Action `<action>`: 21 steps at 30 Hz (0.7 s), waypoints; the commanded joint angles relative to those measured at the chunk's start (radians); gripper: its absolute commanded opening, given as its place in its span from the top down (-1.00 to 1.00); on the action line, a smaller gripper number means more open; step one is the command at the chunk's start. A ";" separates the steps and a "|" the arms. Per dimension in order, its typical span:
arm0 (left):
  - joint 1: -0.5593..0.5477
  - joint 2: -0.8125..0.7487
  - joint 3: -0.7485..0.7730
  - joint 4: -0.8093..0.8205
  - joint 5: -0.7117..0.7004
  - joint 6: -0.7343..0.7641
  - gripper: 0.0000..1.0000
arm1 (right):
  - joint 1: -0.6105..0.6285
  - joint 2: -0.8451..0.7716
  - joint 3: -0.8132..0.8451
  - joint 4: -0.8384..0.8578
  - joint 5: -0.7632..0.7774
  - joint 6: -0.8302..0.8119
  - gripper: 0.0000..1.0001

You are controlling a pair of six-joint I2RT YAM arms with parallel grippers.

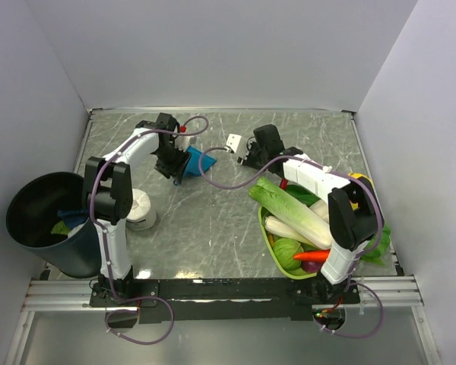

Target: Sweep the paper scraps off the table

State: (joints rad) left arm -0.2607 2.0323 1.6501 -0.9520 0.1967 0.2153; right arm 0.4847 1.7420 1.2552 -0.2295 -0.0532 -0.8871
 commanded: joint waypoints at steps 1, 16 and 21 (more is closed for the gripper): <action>0.001 -0.027 0.028 -0.037 0.018 -0.005 -0.23 | 0.006 -0.041 0.038 -0.174 -0.065 0.071 -0.05; 0.072 -0.360 -0.134 0.265 0.043 -0.091 -0.93 | -0.046 -0.093 0.348 -0.462 0.102 0.775 -1.00; 0.118 -0.421 -0.086 0.327 0.009 -0.143 -0.93 | -0.057 -0.147 0.412 -0.383 0.199 0.764 -1.00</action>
State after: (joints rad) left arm -0.1703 1.6600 1.5299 -0.7410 0.2195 0.1368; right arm 0.4404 1.6417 1.5917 -0.6163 0.0246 -0.2314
